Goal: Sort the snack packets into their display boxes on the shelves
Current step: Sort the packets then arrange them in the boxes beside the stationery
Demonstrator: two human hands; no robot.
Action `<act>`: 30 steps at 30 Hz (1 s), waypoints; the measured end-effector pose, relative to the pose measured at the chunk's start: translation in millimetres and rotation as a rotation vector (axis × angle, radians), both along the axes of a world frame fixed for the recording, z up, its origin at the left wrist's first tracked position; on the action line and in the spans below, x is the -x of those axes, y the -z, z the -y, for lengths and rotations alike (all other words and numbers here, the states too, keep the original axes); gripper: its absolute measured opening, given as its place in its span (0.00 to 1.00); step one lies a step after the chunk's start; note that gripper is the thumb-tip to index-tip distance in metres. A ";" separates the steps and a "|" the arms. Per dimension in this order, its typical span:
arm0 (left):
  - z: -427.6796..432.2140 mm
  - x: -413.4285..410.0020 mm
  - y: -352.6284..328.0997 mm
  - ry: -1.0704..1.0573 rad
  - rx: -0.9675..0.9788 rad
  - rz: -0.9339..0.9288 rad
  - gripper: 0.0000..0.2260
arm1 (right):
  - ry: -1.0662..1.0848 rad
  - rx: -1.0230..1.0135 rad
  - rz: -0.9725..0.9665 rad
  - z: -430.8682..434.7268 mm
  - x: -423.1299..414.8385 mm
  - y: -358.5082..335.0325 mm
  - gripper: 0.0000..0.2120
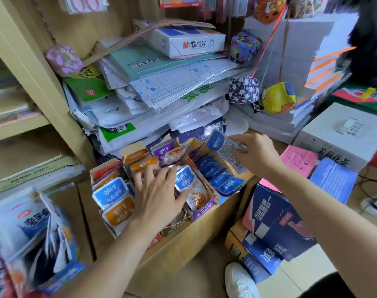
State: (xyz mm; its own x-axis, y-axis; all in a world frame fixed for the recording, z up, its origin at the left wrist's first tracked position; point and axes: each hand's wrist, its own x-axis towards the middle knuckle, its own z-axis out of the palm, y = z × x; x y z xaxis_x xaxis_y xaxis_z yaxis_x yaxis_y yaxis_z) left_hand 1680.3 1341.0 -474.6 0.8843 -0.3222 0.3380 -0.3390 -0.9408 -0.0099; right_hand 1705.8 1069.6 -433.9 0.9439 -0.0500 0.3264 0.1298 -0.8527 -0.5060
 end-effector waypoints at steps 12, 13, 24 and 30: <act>7.7 18.7 -0.3 0.199 0.604 -0.124 0.23 | 0.137 -0.279 0.111 0.8 -9.1 -9.2 0.12; 7.3 18.6 1.6 0.225 0.615 -0.139 0.23 | 0.154 -0.299 0.139 3.8 -10.2 -11.1 0.11; 7.1 20.3 3.2 0.292 0.669 -0.207 0.24 | 0.012 0.113 -0.080 -3.1 -16.9 11.8 0.06; 7.7 25.9 1.7 0.352 0.727 -0.197 0.25 | -0.024 0.198 -0.215 -18.9 -29.2 24.8 0.11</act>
State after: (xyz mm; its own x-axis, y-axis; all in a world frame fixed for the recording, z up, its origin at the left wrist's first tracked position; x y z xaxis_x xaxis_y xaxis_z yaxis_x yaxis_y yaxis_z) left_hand 1654.4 1333.3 -476.3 0.8375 -0.3520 0.4179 -0.5463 -0.5282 0.6500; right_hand 1735.0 1088.5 -458.7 0.9926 0.0178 0.1204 0.0590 -0.9355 -0.3483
